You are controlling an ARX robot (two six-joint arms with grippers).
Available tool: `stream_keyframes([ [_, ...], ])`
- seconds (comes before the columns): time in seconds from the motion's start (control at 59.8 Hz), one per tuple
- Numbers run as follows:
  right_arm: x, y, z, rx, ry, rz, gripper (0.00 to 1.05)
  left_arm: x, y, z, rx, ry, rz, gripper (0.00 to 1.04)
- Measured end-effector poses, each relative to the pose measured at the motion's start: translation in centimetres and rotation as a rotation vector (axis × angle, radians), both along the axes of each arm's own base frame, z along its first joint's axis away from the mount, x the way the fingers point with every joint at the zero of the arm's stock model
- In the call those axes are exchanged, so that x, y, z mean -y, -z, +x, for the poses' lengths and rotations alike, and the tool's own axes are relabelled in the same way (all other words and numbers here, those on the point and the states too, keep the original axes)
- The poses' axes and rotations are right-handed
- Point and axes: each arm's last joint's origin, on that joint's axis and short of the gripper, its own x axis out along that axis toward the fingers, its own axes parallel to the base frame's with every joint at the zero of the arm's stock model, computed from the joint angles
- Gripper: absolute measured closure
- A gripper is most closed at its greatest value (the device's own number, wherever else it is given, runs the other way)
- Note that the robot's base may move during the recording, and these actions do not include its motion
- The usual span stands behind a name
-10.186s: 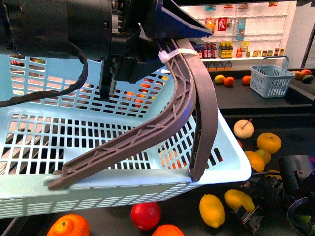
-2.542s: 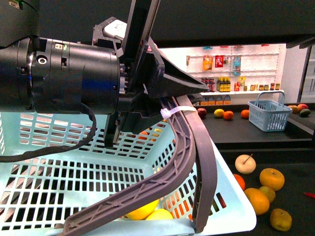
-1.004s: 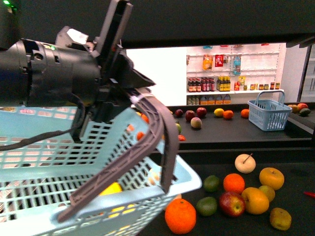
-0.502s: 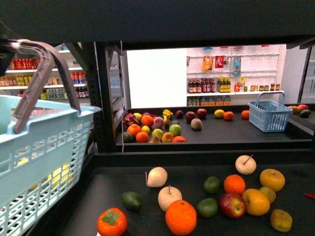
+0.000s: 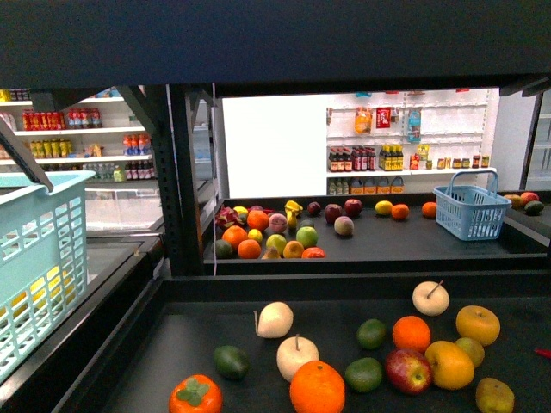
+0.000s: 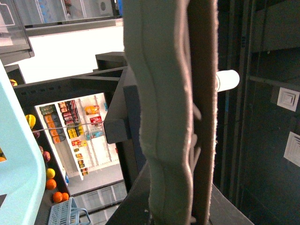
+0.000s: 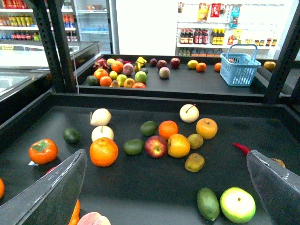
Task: Pick lemon from shelf
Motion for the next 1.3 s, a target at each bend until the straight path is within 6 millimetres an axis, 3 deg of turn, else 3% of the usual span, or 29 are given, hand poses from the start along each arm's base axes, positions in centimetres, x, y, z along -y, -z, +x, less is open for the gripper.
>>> stream_keyframes([
  [0.335,0.0,0.0,0.0,0.000,0.000,0.000,0.02,-5.0,1.9,1.0,0.028,-0.005,0.003,0.96],
  [0.585,0.0,0.0,0.0,0.000,0.000,0.000,0.02,-7.4,3.6,1.4,0.013,0.004,0.031,0.96],
  [0.803,0.0,0.0,0.0,0.000,0.000,0.000,0.02,-8.1,6.3,1.9,-0.045,0.022,-0.012,0.96],
  [1.154,0.0,0.0,0.0,0.000,0.000,0.000,0.02,-8.2,6.4,1.9,-0.044,0.024,-0.022,0.96],
  [1.305,0.0,0.0,0.0,0.001,0.000,0.000,0.02,-8.2,6.6,1.8,-0.051,0.028,-0.024,0.71],
])
